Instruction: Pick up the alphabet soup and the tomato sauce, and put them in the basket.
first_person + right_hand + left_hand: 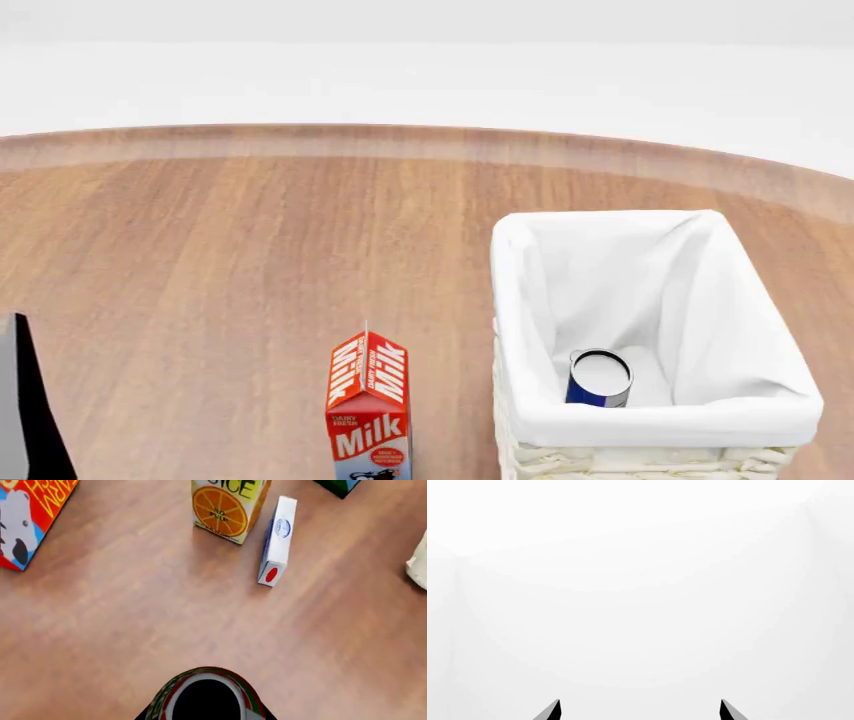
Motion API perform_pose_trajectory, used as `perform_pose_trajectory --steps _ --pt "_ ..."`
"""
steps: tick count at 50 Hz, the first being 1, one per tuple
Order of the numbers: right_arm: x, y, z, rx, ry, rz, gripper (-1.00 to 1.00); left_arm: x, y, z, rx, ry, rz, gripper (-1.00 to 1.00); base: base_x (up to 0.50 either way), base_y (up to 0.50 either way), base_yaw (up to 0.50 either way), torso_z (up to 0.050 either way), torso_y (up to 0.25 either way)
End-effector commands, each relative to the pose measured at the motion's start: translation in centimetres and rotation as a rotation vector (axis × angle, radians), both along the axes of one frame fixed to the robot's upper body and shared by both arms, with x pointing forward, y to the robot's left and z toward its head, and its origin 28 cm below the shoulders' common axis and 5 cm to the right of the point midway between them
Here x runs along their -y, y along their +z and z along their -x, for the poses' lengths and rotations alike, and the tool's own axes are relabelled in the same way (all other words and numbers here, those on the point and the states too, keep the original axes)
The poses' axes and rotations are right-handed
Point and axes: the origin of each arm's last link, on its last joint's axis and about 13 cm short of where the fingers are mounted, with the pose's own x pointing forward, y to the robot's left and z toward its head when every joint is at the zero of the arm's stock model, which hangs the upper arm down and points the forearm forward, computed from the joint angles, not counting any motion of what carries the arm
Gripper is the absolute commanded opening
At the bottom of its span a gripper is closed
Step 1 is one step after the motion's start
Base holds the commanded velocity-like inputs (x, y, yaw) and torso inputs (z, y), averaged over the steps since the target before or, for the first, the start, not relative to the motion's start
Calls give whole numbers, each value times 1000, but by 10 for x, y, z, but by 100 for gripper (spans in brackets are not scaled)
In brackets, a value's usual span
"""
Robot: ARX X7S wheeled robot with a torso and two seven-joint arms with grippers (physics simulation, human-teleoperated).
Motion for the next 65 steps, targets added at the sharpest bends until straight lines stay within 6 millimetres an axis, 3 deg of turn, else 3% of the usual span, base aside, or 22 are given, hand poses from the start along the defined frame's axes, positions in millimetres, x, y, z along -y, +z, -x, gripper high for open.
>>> perform_pose_trajectory --steps 1,5,8,9,12,14,16,20,21,23,25,39,43,48,51,56,57,58,65 --pt "12 37 -14 130 -6 35 -100 0 0 0 -1 -1 0 100 0 0 0 0 0" --pt "16 56 -18 159 -22 34 -100 0 0 0 0 -1 0 100 0 0 0 0 0" --pt "18 57 -20 183 -24 41 -100 0 1 0 1 -2 0 100 0 0 0 0 0" --pt "19 70 -21 196 -27 36 -100 0 1 0 1 0 0 100 0 0 0 0 0" --pt "21 79 -23 223 -20 55 -100 0 1 1 3 -1 0 100 0 0 0 0 0" --pt "21 77 -25 240 -27 47 -100 0 1 0 2 -1 0 100 0 0 0 0 0" --pt "22 97 -25 270 -28 36 -100 0 2 1 2 -1 -1 100 0 0 0 0 0" --pt "22 105 -28 315 -33 19 -100 0 4 1 7 -1 0 100 0 0 0 0 0" --pt "23 119 -29 335 -35 9 -100 0 3 1 6 -1 -1 100 0 0 0 0 0" --pt "22 118 -31 351 -36 8 -100 0 3 1 5 -1 -1 100 0 0 0 0 0" --pt "22 136 -32 383 -42 -6 -100 0 3 1 5 0 1 100 0 0 0 0 0" --pt "21 188 -46 552 -83 -88 -100 0 2 0 4 0 -3 100 0 0 0 1 0" --pt "22 184 -49 574 -94 -90 -100 0 2 0 3 -2 -4 100 0 0 0 0 0" --pt "24 204 -53 634 -120 -112 -100 0 2 0 3 -2 -2 100 0 0 0 0 0" --pt "27 223 -59 672 -150 -128 -100 0 2 0 4 -3 -2 100 0 0 0 0 0" --pt "29 224 -73 707 -195 -155 -100 0 1 0 1 -3 -2 100 0 0 0 0 2" --pt "30 238 -77 722 -214 -162 -100 0 2 -1 1 -3 0 100 0 0 0 0 0" --pt "30 234 -80 726 -220 -165 -100 0 2 -1 1 -2 0 100 0 0 0 0 0" --pt "36 252 -106 780 -298 -185 -100 0 3 -1 2 -1 -3 100 0 0 0 0 0"
